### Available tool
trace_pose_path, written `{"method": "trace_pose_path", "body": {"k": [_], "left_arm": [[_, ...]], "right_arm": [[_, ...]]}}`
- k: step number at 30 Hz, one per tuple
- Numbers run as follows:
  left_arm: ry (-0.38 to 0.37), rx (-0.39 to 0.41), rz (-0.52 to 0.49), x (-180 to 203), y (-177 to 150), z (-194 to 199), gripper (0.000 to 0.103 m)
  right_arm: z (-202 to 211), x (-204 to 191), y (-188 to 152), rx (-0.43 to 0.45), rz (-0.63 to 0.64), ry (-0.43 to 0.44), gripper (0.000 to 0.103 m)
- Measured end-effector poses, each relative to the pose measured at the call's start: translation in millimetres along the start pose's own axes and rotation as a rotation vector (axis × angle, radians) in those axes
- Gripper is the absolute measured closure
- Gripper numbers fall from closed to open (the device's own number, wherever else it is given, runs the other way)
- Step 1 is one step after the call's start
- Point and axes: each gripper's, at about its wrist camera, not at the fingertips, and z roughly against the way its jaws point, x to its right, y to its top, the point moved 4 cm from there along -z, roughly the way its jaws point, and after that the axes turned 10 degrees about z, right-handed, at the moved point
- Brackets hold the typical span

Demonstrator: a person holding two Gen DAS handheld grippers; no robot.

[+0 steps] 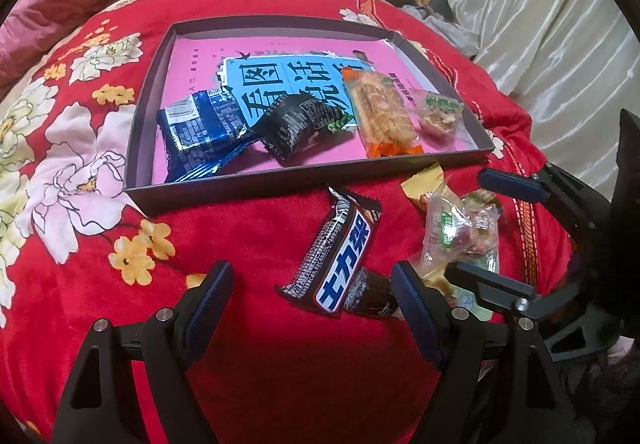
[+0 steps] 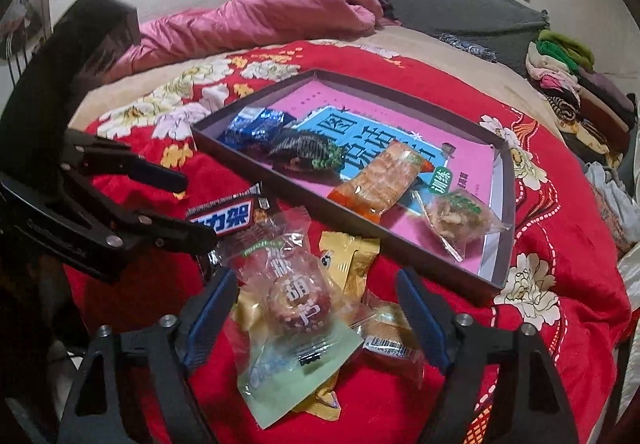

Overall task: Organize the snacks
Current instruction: 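Move the left gripper to the Snickers bar while the right approaches the clear cookie bag, then close the right gripper on the cookie bag while the left grasps the Snickers bar, then lift the Snickers bar and cookie bag and carry both over the tray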

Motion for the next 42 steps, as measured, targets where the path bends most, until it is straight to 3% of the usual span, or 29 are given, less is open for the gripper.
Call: {"method": "trace_pose_path", "body": {"k": [10,14,26,30,34,39,42], "left_arm": [[-0.005,0.001,0.006,2,1,-3,0.021],[-0.006,-0.001,0.003,4,1,-6,0.021],[0.025,0.002,-0.013,9,6,-18,0.025],[0.071,-0.020,-0.027,6,7,-27,0.038],[0.071,-0.019,-0.023,5,7,-28,0.043],[0.057,-0.016,-0.025,3,7,-26,0.072],[0.054,-0.010,-0.032,4,5,-24,0.072]], "right_arm": [[-10,-4,-1,-0.007,0.039,0.027,0.054],[-12,0,-2,-0.012,0.017,0.030,0.062],[-10,32,-5,0.026,-0.154,0.041,0.063],[-10,38,-6,0.027,-0.192,0.049,0.063],[-9,40,-6,0.034,-0.203,0.050,0.063],[-10,41,-6,0.036,-0.212,0.060,0.063],[-10,42,-6,0.040,-0.218,0.059,0.063]]}}
